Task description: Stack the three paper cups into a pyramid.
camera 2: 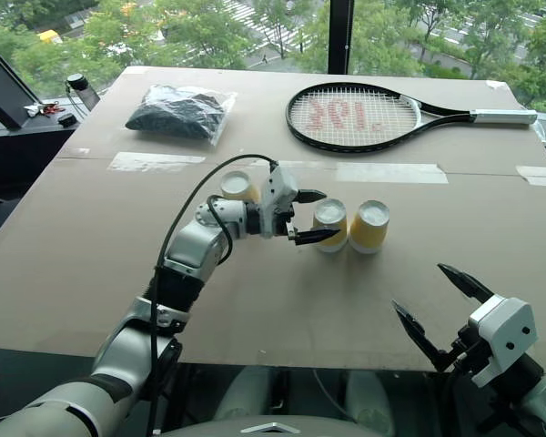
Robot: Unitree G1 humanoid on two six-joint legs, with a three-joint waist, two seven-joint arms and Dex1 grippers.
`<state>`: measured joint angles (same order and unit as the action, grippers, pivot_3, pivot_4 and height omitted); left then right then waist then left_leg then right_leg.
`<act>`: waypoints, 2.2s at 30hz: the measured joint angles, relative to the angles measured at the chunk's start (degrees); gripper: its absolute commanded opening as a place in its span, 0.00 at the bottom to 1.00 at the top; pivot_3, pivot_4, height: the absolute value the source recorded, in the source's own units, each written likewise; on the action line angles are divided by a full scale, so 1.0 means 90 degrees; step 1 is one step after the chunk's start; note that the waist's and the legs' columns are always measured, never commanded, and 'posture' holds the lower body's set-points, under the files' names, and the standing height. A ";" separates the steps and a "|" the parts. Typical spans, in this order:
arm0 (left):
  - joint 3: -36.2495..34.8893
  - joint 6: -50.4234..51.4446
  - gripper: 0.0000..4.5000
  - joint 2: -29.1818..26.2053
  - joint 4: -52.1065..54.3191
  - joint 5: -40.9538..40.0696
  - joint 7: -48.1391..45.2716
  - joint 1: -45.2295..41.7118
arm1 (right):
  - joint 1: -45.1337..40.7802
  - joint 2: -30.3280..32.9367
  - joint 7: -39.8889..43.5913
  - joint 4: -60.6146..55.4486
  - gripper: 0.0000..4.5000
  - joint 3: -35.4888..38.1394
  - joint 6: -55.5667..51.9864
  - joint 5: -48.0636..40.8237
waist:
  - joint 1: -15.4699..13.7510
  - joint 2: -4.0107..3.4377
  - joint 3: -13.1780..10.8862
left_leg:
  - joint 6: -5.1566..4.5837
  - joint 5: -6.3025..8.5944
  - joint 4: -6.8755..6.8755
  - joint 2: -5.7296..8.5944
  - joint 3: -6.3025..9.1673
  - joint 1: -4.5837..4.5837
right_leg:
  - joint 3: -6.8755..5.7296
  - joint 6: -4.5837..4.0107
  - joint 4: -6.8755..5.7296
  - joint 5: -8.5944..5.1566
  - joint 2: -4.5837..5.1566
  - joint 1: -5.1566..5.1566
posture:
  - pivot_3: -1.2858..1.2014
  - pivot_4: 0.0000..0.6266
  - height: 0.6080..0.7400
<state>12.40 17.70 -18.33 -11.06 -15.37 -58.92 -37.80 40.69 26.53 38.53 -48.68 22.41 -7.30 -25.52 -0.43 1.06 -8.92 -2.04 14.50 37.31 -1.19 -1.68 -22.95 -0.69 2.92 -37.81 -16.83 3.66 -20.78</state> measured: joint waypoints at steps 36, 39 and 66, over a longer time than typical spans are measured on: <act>-0.1562 0.0862 0.88 -0.1131 0.0767 -0.0033 0.2360 0.1144 | -0.1059 0.0630 0.0541 0.0593 1.00 -0.0502 -0.0262 -0.0558 | -0.0044 0.0003 0.0003 | 0.0002 -0.0001 0.0006 0.0004 0.0016 0.0002 | -0.0001 0.0000 -0.0005 0.0000 0.0006 0.0007 | 0.52 0.24 1.00; -0.1552 0.0619 0.56 -0.1109 0.0417 0.0002 0.2231 0.0986 | -0.0900 0.0516 0.0520 0.0518 1.00 -0.0496 -0.0126 -0.0474 | -0.0044 0.0004 0.0003 | 0.0002 -0.0001 0.0006 0.0005 0.0014 0.0002 | -0.0003 0.0000 -0.0005 0.0000 0.0006 0.0007 | 0.52 0.24 1.00; 0.0128 0.0649 0.53 0.0284 -0.1556 -0.0360 -0.1126 -0.2404 | 0.0047 -0.0151 -0.0176 0.0102 1.00 -0.0594 0.0179 0.0067 | 0.0049 0.0008 0.0000 | 0.0003 -0.0002 0.0006 0.0029 0.0033 -0.0004 | 0.0015 0.0014 -0.0010 -0.0009 -0.0007 -0.0005 | 0.52 0.24 1.00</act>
<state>13.56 23.54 -15.78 -25.07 -18.61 -69.06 -59.44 41.11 25.17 36.95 -47.76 17.07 -5.69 -24.91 0.01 1.13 -8.92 -2.01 14.48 37.36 -0.93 -1.38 -22.99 -0.55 3.05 -37.90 -16.91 3.60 -20.82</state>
